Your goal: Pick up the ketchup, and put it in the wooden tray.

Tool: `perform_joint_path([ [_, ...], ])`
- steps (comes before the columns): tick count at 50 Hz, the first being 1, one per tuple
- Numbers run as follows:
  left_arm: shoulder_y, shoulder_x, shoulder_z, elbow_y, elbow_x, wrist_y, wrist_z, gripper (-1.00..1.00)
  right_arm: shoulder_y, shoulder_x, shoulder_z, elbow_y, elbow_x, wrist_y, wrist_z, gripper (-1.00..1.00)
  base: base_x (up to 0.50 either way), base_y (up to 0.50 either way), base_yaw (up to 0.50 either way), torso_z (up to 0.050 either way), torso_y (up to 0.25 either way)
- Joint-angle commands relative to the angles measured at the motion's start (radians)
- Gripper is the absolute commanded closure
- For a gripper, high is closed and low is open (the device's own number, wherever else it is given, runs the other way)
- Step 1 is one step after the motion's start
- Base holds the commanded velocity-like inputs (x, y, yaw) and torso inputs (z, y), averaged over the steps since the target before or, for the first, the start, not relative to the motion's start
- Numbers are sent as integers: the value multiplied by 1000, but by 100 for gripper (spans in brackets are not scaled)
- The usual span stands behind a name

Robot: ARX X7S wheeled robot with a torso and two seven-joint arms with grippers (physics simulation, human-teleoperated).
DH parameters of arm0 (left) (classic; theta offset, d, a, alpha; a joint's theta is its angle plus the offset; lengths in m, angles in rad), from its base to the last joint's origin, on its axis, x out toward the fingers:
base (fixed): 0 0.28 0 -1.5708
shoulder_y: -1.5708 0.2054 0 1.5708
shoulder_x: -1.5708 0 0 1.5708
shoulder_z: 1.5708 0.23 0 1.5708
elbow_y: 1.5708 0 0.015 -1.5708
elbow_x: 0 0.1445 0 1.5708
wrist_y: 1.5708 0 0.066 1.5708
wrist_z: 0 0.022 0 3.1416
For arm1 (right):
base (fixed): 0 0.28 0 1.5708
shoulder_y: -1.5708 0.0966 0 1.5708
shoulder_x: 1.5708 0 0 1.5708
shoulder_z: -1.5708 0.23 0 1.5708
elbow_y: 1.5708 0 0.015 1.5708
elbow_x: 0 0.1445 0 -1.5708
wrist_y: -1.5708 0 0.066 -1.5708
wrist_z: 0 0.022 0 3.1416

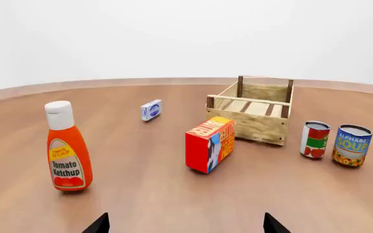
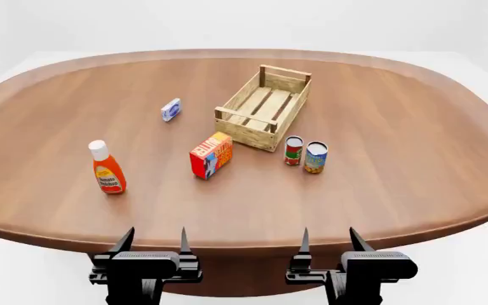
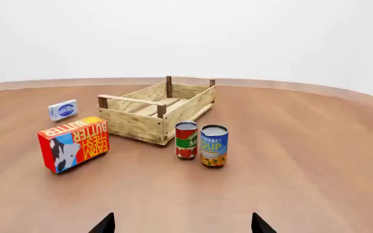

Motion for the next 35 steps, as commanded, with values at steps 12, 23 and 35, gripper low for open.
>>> perform_joint_path([
  [12, -13, -46, 39, 18, -75, -31, -44, -100, 18, 45, -62, -21, 25, 42, 74, -100, 0, 0, 0, 0, 0],
  [23, -23, -65, 54, 24, -91, -42, -76, -100, 27, 68, -81, -55, 69, 78, 73, -100, 0, -299, 0, 0, 0],
  [35, -57, -83, 66, 67, -108, -101, -102, -100, 66, 88, -93, -88, 93, 137, 86, -100, 0, -500, 0, 0, 0],
])
